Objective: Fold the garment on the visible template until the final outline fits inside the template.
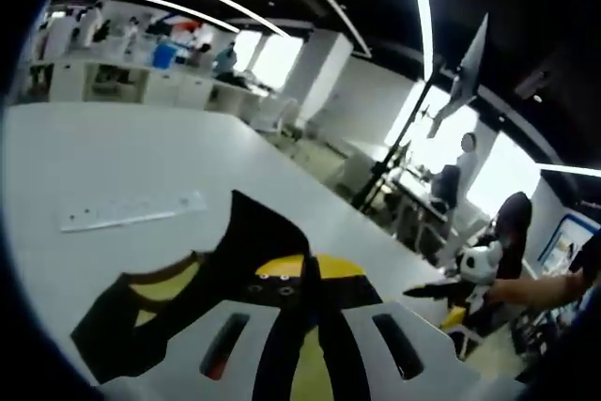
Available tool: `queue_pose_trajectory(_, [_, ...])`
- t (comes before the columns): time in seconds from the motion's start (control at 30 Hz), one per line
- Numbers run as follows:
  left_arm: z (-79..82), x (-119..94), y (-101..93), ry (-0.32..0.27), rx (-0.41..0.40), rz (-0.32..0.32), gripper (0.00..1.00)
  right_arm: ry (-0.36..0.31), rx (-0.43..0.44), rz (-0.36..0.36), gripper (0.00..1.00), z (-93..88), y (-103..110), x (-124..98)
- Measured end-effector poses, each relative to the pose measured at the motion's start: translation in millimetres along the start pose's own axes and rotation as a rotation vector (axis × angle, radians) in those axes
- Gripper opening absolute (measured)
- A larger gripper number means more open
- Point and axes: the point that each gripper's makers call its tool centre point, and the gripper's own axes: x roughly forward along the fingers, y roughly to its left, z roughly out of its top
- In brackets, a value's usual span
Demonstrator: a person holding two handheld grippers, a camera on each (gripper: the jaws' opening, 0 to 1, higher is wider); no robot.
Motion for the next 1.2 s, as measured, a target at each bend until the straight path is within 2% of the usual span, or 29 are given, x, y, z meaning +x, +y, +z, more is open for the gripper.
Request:
queue_pose_trajectory(0.2, [-14.7,26.5,-6.0,-0.003,-0.064,-0.021,0.0,-0.013,0.016,-0.002,0.94,-0.3,-0.2,-4.8])
queue_pose_trajectory(0.3, [-26.3,41.2,-7.3,0.003,-0.068,-0.017,0.0,-0.052,0.032,0.012,0.93,4.0,1.8,-8.6])
queue_pose_trajectory(0.43, [-44.2,57.4,0.7,0.019,-0.108,0.01,0.0,-0.062,0.039,-0.002,0.93,2.2,-0.9,-10.9])
queue_pose_trajectory(0.6, [-61.7,73.7,8.0,0.035,-0.167,0.017,0.0,-0.048,0.062,-0.006,0.93,-9.4,-1.4,-13.9])
queue_pose_trajectory(0.67, [-68.4,77.9,10.6,0.046,-0.201,0.026,0.0,-0.054,0.074,-0.006,0.93,-10.4,-1.1,-15.6])
queue_pose_trajectory(0.93, [-90.6,86.8,5.8,0.103,-0.204,-0.004,0.0,-0.06,0.089,-0.016,0.93,-14.3,-2.5,-18.9])
queue_pose_trajectory(1.03, [-93.8,90.1,8.1,0.101,-0.188,0.009,0.0,-0.064,0.091,-0.014,0.93,-13.6,-5.3,-18.4])
queue_pose_trajectory(1.2, [-96.6,96.4,7.8,0.09,-0.188,0.006,0.0,-0.023,0.074,-0.008,0.93,-19.7,-8.3,-18.6])
